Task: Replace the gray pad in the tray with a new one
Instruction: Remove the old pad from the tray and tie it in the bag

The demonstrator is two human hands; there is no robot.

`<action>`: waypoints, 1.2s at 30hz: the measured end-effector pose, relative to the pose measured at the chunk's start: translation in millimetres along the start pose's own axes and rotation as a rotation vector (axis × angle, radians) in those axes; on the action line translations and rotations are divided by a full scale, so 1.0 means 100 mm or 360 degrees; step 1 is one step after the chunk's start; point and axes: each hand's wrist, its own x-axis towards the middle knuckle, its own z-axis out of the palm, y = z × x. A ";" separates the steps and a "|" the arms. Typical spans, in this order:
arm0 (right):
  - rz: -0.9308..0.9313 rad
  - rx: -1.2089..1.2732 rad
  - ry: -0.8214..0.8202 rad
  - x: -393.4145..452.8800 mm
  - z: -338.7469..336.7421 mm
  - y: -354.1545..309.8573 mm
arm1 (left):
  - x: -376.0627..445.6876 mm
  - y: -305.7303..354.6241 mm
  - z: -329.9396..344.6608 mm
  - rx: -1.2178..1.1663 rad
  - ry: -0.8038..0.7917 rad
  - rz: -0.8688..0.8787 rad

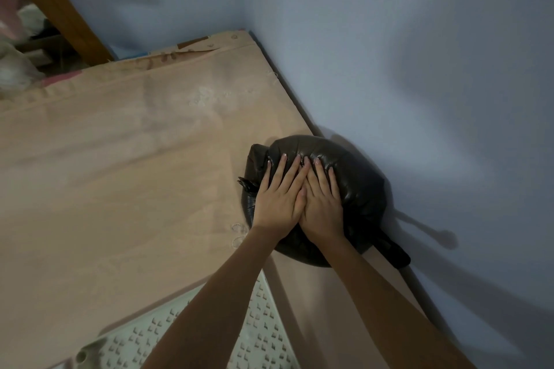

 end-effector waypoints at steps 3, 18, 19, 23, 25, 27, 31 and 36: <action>-0.0017 0.0342 -0.0016 0.01 -0.05 0.01 | 0.02 -0.01 -0.06 -0.0088 -0.0062 0.0016; 0.0043 0.0312 0.0350 -1.03 -0.32 0.45 | -0.57 0.17 -0.32 0.0331 -0.0290 0.0554; 0.0025 0.0233 0.0273 -1.07 -0.26 0.47 | -0.59 0.19 -0.27 0.0417 -0.0379 0.0515; 0.0040 0.0074 0.0014 -0.97 -0.14 0.48 | -0.49 0.16 -0.23 0.0539 -0.0437 0.0268; 0.0057 0.0061 -0.0011 -0.83 -0.13 0.44 | -0.40 0.13 -0.24 0.0550 -0.0447 0.0219; 0.0031 0.0037 0.0040 -0.70 -0.12 0.40 | -0.30 0.08 -0.26 0.0600 -0.0472 0.0201; -0.0012 0.0048 0.0018 -0.42 -0.08 0.35 | -0.12 -0.08 -0.25 0.0629 -0.0508 0.0111; 0.0049 0.0044 -0.0006 -0.12 -0.11 0.19 | 0.05 -0.28 -0.29 0.0665 -0.0503 0.0079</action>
